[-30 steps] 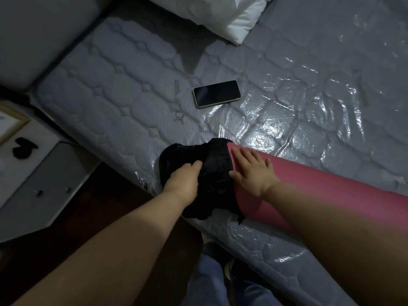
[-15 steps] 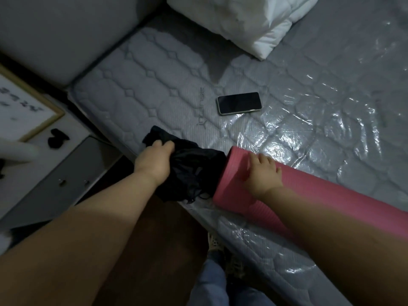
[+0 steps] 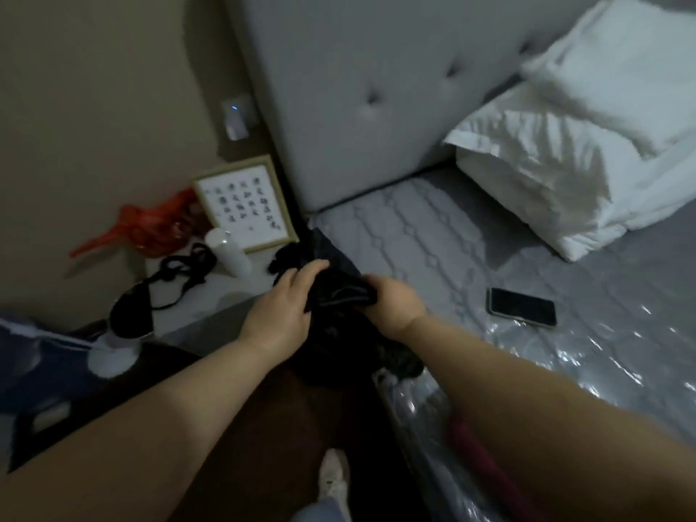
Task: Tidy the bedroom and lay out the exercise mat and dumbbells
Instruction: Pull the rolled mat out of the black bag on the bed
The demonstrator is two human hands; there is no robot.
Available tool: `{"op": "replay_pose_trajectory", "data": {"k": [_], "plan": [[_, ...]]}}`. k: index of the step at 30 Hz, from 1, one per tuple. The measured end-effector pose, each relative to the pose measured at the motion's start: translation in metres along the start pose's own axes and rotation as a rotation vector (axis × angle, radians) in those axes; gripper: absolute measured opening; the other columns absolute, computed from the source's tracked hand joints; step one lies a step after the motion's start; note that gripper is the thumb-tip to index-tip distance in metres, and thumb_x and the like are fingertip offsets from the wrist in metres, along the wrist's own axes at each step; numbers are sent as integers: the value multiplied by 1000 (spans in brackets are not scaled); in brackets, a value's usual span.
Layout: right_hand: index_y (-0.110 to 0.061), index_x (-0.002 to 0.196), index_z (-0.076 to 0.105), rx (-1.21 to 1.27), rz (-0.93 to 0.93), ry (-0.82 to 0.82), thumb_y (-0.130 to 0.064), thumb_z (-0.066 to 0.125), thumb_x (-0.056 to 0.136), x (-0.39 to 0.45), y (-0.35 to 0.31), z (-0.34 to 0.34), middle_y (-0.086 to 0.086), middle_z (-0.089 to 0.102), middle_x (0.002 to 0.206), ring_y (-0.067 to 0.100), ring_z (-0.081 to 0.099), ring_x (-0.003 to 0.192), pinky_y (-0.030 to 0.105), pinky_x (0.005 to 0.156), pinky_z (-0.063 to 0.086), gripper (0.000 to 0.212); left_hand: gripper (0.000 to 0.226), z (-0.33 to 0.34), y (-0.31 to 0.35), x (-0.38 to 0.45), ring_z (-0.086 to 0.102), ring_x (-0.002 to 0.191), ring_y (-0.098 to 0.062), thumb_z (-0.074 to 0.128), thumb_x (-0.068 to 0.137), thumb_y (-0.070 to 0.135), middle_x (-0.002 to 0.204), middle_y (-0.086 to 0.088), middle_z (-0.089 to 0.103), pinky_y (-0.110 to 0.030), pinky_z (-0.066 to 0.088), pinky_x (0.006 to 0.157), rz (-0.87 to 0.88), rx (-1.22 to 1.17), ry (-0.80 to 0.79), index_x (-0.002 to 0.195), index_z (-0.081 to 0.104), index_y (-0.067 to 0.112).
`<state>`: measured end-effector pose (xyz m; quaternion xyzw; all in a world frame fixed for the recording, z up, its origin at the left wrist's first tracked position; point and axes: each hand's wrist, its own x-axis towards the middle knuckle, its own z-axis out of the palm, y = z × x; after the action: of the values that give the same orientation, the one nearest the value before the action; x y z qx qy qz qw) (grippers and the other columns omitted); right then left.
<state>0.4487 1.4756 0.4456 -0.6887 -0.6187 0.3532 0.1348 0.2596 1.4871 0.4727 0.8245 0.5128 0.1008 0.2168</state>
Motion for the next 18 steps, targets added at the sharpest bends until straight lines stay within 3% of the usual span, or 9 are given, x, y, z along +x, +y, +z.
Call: {"op": "replay_pose_trajectory", "data": {"k": [2, 5, 8, 12, 14, 16, 18], "plan": [[-11, 118, 60, -55, -44, 27, -12, 50, 91, 25, -39, 13, 17, 65, 113, 34, 59, 105, 31, 80, 43, 29, 67, -22, -37, -2, 55, 106, -27, 56, 91, 18, 136, -4, 43, -41, 52, 78, -135, 46, 32, 145, 18, 32], [-11, 112, 61, -88, -81, -42, -8, 43, 92, 70, -93, 40, 17, 62, 107, 35, 59, 96, 30, 75, 44, 27, 42, -47, -106, 6, 49, 114, -23, 52, 94, 30, 130, -3, 45, -32, 46, 84, -321, 107, 39, 135, 43, 24], [-9, 102, 59, -141, -128, -128, -9, 41, 92, 128, -161, 86, 14, 61, 97, 33, 57, 84, 30, 64, 40, 21, 27, -78, -194, 3, 48, 106, -26, 51, 93, 39, 117, -5, 45, -34, 47, 82, -471, 162, 45, 114, 55, 24], [-13, 96, 58, -151, -172, -272, -10, 41, 94, 189, -255, 142, 7, 60, 85, 22, 50, 67, 28, 52, 35, 18, 31, -122, -296, -5, 55, 96, -26, 46, 95, 40, 119, -6, 47, -41, 52, 81, -685, 51, 13, 120, 52, 23], [-14, 104, 61, -124, -193, -249, -8, 42, 92, 214, -290, 159, 9, 64, 94, 20, 54, 69, 29, 56, 42, 23, 30, -139, -334, 1, 57, 94, -26, 46, 96, 38, 118, -5, 51, -41, 53, 79, -718, 11, 34, 121, 51, 22], [-16, 115, 61, -83, -222, -195, -6, 43, 90, 239, -315, 170, 11, 63, 108, 29, 59, 87, 35, 74, 50, 33, 27, -152, -366, 12, 58, 93, -25, 47, 95, 35, 114, -5, 55, -40, 53, 78, -720, -32, 91, 118, 51, 21], [-17, 121, 59, -52, -250, -147, -4, 43, 87, 265, -332, 177, 14, 59, 117, 35, 57, 100, 39, 86, 49, 39, 25, -157, -390, 27, 58, 93, -25, 48, 95, 30, 111, -5, 57, -41, 52, 78, -702, -101, 152, 117, 50, 20]]}}
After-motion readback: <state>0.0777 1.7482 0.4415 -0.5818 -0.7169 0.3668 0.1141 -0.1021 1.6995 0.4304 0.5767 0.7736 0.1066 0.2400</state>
